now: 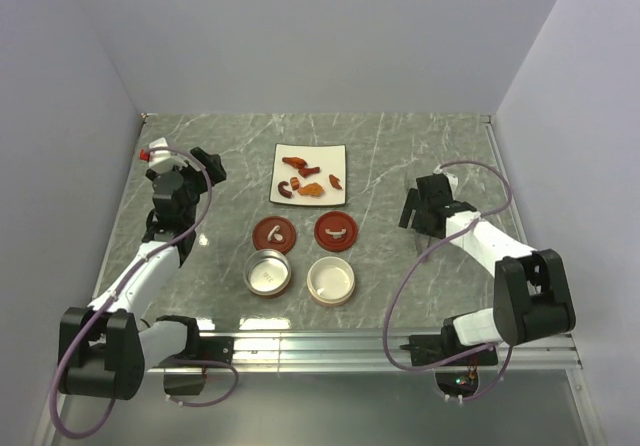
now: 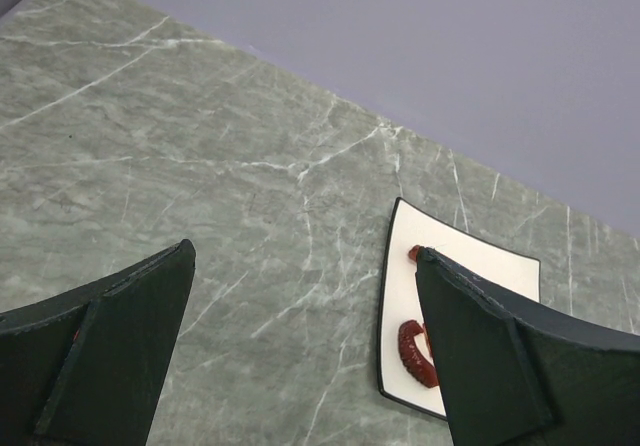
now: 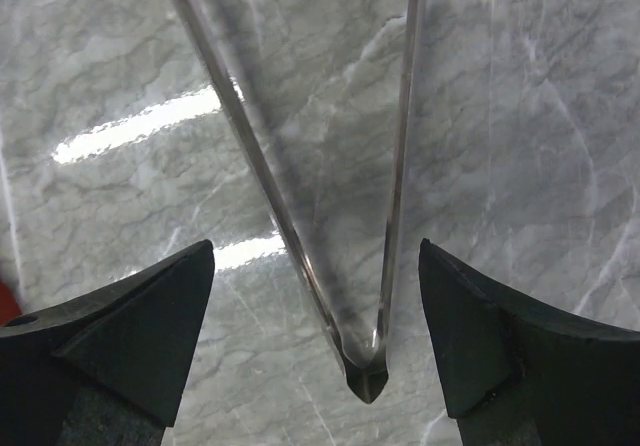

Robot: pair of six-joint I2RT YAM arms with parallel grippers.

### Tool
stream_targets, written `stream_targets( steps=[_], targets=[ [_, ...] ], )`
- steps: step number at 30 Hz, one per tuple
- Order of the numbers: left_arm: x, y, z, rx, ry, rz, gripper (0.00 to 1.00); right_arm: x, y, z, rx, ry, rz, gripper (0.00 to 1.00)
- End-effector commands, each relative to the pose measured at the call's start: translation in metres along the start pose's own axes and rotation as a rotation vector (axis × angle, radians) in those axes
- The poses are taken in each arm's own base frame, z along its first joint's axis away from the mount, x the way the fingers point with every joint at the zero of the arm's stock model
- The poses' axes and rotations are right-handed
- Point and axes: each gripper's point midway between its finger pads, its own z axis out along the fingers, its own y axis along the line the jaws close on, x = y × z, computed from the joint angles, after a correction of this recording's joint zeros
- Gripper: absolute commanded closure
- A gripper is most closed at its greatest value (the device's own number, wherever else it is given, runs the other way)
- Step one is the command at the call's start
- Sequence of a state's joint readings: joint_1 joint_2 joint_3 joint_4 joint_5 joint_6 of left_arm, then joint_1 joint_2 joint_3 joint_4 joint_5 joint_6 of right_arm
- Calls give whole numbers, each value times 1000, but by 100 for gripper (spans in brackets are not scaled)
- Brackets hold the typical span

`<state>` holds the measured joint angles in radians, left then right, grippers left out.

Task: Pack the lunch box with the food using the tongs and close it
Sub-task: Grab the clamp with the right arm

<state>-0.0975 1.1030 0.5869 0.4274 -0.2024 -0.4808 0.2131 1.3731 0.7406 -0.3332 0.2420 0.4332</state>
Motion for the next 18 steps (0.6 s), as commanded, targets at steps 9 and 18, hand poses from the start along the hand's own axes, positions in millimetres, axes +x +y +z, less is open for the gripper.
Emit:
stream_targets(
  steps=[9, 18],
  targets=[
    [-14, -9, 7, 48, -16, -34, 1, -1, -6, 16, 46, 123, -25, 10],
    [-20, -3, 1, 34, -45, -41, 1, -3, 3, 48, 53, 209, -55, 10]
  ],
)
